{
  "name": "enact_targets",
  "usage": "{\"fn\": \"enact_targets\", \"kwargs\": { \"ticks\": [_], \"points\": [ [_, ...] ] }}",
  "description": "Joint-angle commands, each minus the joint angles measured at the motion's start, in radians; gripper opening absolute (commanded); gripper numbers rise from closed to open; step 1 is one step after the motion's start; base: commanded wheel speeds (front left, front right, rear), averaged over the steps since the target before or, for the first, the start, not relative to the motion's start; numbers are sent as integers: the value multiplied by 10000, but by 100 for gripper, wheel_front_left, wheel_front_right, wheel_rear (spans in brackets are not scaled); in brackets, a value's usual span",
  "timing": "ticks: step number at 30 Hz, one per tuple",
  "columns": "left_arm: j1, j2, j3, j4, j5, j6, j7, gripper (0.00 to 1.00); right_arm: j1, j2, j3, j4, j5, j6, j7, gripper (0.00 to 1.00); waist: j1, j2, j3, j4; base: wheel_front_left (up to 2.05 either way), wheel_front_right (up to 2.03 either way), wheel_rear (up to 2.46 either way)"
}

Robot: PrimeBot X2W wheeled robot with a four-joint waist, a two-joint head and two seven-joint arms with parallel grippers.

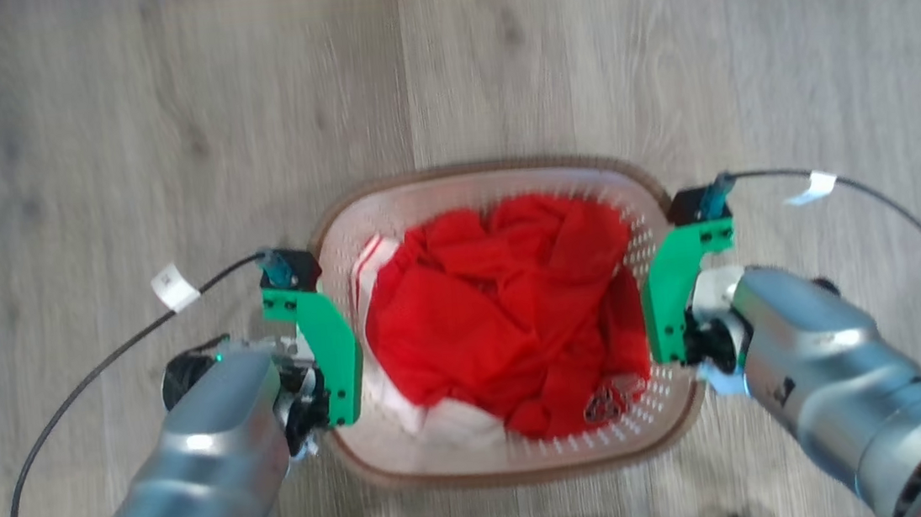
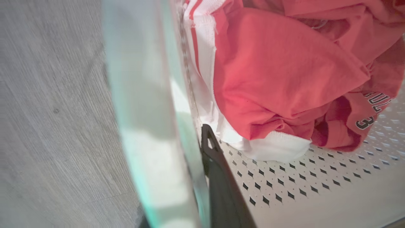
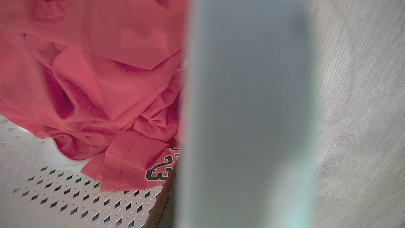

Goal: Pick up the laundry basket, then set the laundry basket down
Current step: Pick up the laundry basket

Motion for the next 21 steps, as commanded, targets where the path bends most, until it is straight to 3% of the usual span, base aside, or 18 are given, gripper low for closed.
{"fn": "enact_targets", "kwargs": {
  "ticks": [1,10,21],
  "points": [
    [61,299,-55,-248,-38,-71,133,0,493,176,258,-303,2,62,112,0,1,-1,-915,-3,0,0,0],
    [773,724,-926,-835,-965,-71,1394,0,1285,180,736,-719,695,62,997,0,1,-1,-3122,22,0,0,0],
    [1500,1005,-1830,-1394,-1832,-71,2154,0,1769,180,1174,-1105,1344,62,1369,0,1,-1,-4796,137,0,0,0]
  ]
}}
